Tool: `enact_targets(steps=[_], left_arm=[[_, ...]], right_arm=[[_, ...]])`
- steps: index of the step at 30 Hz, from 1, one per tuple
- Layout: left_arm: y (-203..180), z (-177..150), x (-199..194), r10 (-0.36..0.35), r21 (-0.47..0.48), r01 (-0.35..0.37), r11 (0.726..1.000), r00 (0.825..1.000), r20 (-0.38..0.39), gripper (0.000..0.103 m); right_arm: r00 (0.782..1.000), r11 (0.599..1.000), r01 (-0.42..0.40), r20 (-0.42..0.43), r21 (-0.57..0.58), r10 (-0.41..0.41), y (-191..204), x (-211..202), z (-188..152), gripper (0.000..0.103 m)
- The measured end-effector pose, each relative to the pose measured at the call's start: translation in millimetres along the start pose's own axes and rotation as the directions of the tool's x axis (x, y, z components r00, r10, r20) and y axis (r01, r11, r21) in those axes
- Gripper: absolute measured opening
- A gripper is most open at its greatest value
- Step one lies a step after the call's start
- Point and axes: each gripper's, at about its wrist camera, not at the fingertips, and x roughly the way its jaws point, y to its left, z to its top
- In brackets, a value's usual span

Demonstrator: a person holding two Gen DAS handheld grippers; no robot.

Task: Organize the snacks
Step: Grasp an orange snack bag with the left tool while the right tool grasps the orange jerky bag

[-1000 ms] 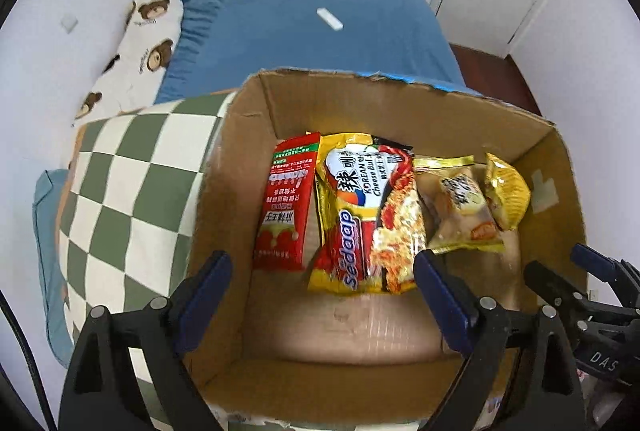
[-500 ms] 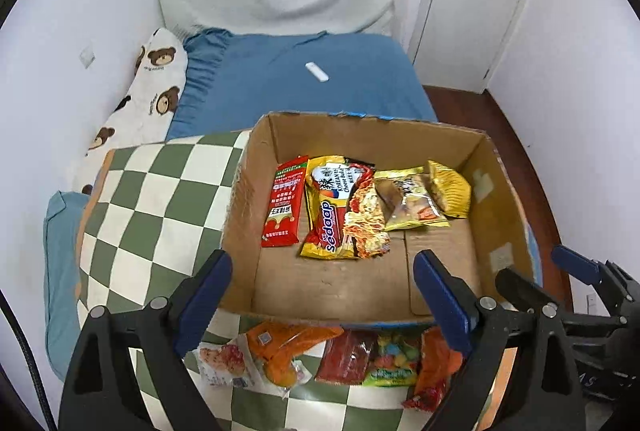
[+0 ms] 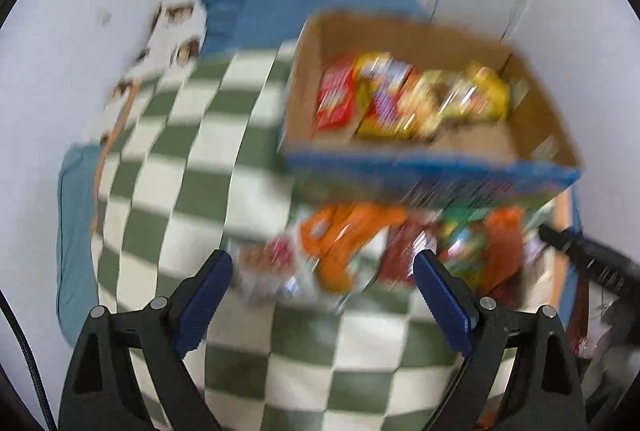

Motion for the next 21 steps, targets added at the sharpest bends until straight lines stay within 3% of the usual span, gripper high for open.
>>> enact_targets(steps=[4,7,13,17,19,21], left_arm=[[10.2,-7.0,44.5,0.027,0.026,-0.024,0.999,0.995,-0.098,0.093],[2.3,0.4,65.5,0.033,0.099,-0.022,0.995,0.994,-0.109,0.093],[-37.2,21.4,111.4,0.098,0.333,-0.048,0.942,0.986,-0.136,0.092],[-50.0,22.5,132.7,0.078,0.369,-0.004,0.929,0.980,-0.185,0.069],[-53.0,22.0,139.4,0.046,0.349,0.031,0.936,0.976,-0.211,0.052],[-53.9,20.0,142.2,0.025,0.315,0.048,0.948,0.974,-0.224,0.048]], right_arm=[[0.999,0.999,0.030,-0.038,0.040,-0.029,-13.7,38.0,-9.7,0.068],[0.996,0.997,0.052,-0.076,0.054,-0.047,-20.8,62.9,-8.1,0.068],[0.990,0.997,0.073,-0.122,0.038,-0.067,-25.8,88.7,-5.1,0.068],[0.987,0.998,0.066,-0.145,0.008,-0.064,-19.8,97.9,-2.6,0.068],[0.987,0.998,0.058,-0.153,0.004,-0.057,-19.2,99.3,-2.6,0.068],[0.986,0.999,0.044,-0.160,0.014,-0.041,-21.5,101.7,-3.6,0.068]])
